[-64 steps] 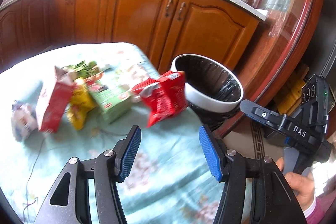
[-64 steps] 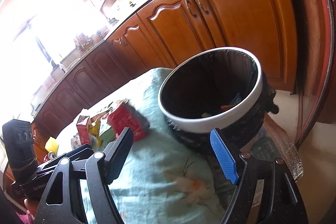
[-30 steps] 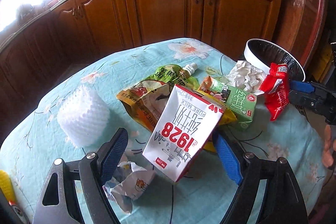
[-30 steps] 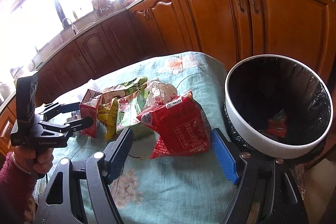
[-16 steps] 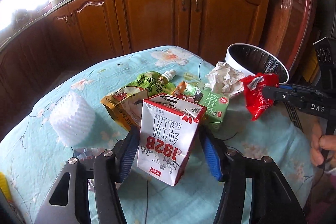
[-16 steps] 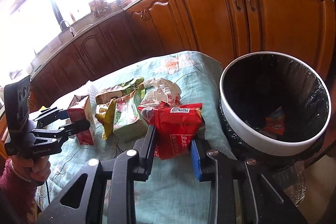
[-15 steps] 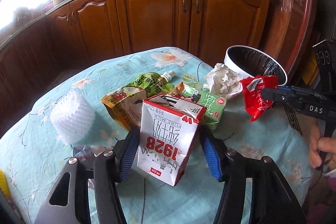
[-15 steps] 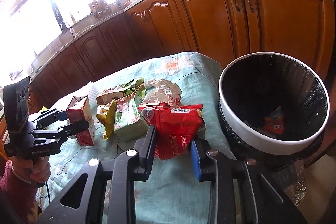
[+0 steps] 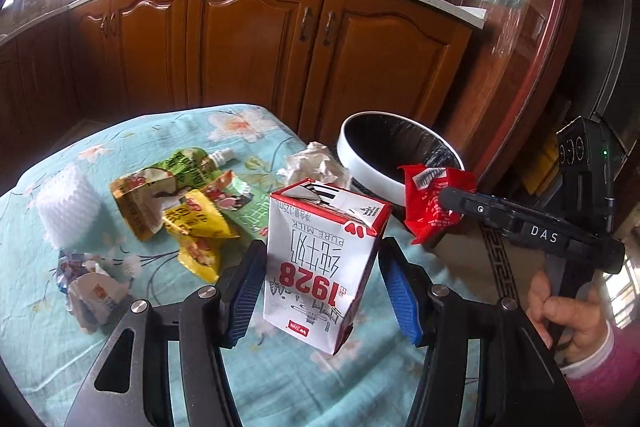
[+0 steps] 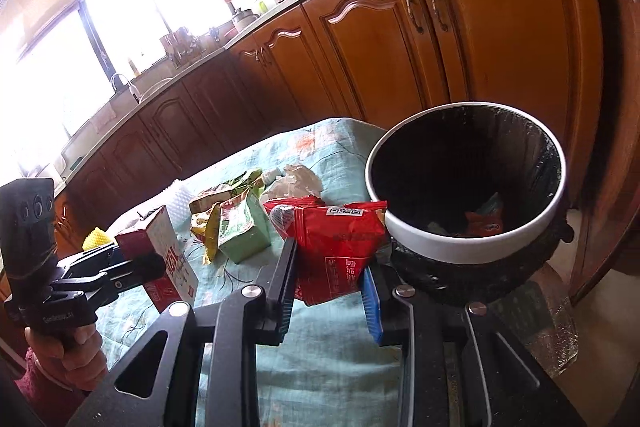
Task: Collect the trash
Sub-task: 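Carry carton and snack bag over the bin and open both tools, then move both tools back over the table toward the remaining trash, then grasp the yellow wrapper with the left tool while the right tool grasps crumpled white paper, then carry wrapper and paper over the bin and open both tools to drop them, then move both open tools back over the table toward the remaining trash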
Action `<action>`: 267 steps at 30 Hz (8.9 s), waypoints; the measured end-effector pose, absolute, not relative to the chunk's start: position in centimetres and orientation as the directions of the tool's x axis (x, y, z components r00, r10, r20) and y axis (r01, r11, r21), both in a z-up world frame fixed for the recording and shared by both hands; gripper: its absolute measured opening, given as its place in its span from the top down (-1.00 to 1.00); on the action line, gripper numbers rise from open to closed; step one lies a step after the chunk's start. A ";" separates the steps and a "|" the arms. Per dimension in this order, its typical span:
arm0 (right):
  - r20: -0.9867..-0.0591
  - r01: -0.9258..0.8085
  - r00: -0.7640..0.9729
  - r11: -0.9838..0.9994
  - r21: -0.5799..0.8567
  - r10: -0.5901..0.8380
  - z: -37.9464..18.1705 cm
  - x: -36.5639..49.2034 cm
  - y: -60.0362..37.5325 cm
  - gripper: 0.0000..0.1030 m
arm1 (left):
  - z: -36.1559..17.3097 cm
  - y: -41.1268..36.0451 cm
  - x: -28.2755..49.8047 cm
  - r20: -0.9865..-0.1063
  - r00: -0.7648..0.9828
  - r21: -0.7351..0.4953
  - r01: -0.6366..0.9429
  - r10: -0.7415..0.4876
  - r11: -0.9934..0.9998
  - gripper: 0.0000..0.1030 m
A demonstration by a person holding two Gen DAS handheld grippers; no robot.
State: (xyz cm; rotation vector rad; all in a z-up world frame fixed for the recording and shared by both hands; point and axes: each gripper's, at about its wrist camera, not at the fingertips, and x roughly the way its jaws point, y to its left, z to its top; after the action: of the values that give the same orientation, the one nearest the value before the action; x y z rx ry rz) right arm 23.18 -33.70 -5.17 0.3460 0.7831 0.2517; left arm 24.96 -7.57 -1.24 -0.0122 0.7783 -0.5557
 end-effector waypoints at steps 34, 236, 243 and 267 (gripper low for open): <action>-0.670 0.054 0.706 0.925 0.376 0.231 -4.5 27.1 -45.0 0.43 | -1.9 -23.1 37.5 -0.742 0.488 -0.193 0.501 -0.460 0.844 -0.09; -0.721 0.077 0.661 0.937 0.339 0.207 -5.9 27.7 -44.8 -0.03 | -5.5 -24.4 38.3 -0.745 0.497 -0.268 0.388 -0.445 0.882 0.14; -0.668 0.058 0.704 0.918 0.393 0.242 -5.2 24.9 -42.5 -0.56 | -5.8 -19.7 33.7 -0.714 0.545 -0.316 0.310 -0.440 0.897 -0.07; -0.656 -0.120 0.632 0.888 0.443 0.413 -7.1 22.1 -28.9 -0.74 | -5.9 -3.1 21.6 -0.735 0.626 -0.327 0.008 -0.260 0.945 -0.14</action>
State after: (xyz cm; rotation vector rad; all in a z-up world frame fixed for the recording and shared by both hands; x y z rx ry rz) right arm 22.12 -28.91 -7.12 0.3790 0.8360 0.3137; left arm 21.57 -3.12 -5.89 -0.3070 0.8841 -0.1566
